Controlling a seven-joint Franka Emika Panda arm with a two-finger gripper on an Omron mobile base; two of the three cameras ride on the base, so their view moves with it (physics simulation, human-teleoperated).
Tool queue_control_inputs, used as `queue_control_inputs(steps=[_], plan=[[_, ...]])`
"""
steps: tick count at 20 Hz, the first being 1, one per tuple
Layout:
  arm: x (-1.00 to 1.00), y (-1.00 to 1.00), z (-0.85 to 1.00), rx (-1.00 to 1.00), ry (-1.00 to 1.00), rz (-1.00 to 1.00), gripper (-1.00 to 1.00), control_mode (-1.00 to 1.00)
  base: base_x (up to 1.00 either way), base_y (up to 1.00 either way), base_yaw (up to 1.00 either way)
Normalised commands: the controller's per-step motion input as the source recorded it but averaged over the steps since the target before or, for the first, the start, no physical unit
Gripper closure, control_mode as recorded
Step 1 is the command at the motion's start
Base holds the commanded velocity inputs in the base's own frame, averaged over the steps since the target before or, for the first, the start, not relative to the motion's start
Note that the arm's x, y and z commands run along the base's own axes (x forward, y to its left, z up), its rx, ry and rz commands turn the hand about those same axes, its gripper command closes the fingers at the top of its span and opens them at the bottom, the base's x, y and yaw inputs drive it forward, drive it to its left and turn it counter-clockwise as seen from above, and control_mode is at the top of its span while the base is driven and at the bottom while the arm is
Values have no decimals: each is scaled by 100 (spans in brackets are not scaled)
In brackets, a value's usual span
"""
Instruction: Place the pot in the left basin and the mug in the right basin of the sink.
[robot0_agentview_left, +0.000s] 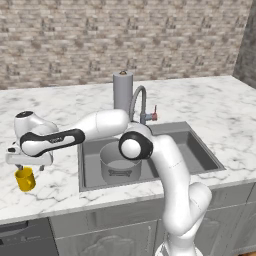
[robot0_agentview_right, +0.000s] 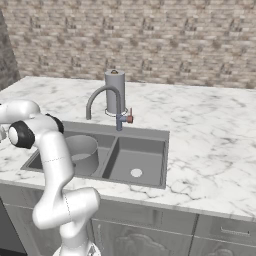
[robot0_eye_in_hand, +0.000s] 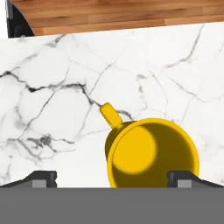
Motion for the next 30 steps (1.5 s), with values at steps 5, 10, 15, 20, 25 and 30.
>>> queue_control_inputs(steps=[5, 10, 15, 20, 25, 30], plan=[[0, 0, -5, 0, 0, 1, -100, -100, 0, 0, 0], [0, 0, -8, 0, 0, 1, -100, -100, 0, 0, 0], [0, 0, -13, 0, 0, 1, -100, -100, 0, 0, 0], [0, 0, -11, 0, 0, 0, -100, -100, 0, 0, 0], [0, 0, -9, 0, 0, 0, -100, -100, 0, 0, 0], [0, 0, -14, 0, 0, 0, -100, -100, 0, 0, 0]])
